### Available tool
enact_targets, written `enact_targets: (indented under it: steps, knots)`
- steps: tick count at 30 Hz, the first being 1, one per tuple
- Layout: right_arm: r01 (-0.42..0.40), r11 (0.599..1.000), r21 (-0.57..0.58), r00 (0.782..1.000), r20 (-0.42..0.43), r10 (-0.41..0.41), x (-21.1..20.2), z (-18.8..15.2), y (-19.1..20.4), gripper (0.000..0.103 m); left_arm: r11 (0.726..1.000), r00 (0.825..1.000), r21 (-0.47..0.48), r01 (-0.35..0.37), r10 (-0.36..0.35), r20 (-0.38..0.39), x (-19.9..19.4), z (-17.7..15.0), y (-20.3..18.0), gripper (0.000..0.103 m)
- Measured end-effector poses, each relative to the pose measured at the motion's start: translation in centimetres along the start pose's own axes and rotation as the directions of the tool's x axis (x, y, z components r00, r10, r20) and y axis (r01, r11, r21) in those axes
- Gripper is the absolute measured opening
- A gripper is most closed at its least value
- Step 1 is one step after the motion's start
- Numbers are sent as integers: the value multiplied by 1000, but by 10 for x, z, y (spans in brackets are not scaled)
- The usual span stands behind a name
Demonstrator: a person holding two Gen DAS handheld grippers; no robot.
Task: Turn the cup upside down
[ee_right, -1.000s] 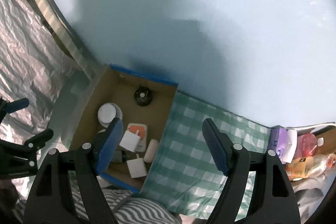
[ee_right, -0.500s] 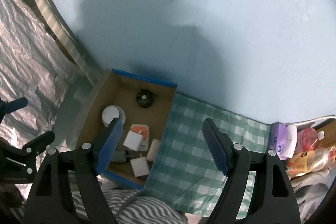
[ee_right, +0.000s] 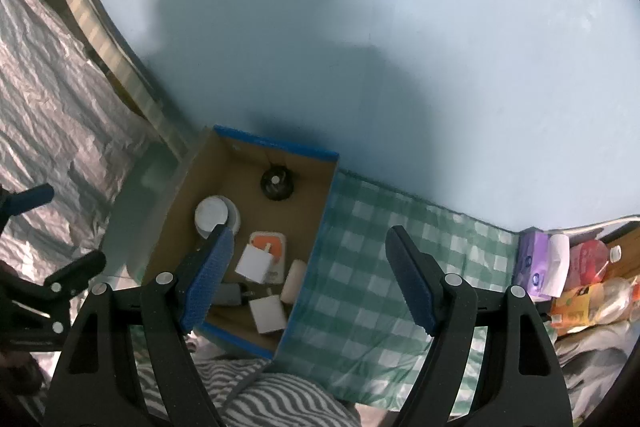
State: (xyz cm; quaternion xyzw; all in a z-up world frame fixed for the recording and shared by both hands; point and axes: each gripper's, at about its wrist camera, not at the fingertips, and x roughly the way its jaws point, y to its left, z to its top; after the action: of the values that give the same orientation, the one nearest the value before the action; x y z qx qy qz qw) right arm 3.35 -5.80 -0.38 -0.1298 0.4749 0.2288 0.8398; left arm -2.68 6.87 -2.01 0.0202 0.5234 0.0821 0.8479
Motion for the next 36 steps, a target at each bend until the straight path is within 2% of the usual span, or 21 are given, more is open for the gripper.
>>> enact_targets:
  steps: [36]
  knots:
    - [-1, 1000, 13, 1000, -10, 1, 6, 0, 0, 78, 1000, 1000, 13, -11, 11, -2, -1, 3, 2, 100]
